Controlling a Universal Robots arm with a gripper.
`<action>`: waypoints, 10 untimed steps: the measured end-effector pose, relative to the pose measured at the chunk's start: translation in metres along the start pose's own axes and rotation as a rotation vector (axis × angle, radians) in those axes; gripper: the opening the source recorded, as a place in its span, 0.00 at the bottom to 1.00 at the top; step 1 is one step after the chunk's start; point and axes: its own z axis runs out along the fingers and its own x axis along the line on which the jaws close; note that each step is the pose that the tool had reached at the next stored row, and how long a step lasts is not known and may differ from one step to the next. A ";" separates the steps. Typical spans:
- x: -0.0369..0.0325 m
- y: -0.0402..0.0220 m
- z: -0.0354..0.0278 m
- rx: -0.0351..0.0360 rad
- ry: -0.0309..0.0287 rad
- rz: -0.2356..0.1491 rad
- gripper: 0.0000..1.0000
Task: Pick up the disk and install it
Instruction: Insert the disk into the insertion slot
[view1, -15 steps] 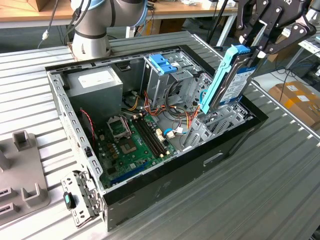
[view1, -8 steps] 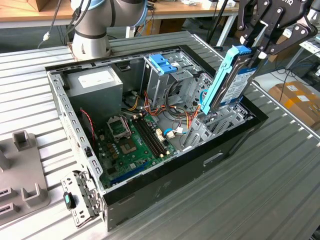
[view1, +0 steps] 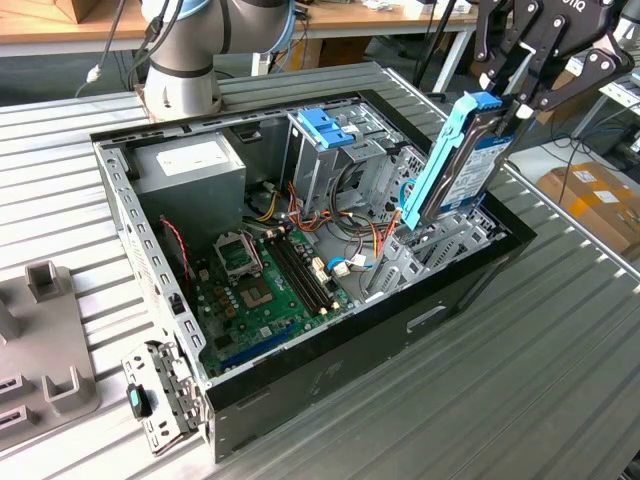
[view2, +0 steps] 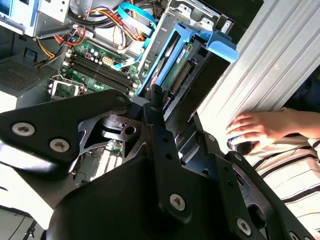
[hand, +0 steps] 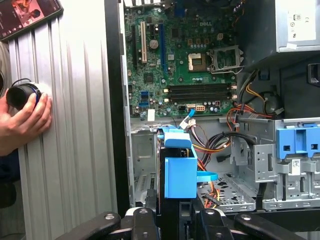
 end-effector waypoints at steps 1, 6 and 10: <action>0.0000 0.0000 0.0006 0.0000 0.0001 0.000 0.35; -0.0001 0.0003 0.0073 0.0000 0.0001 0.000 0.35; -0.0002 0.0004 0.0118 0.0000 0.0001 0.000 0.35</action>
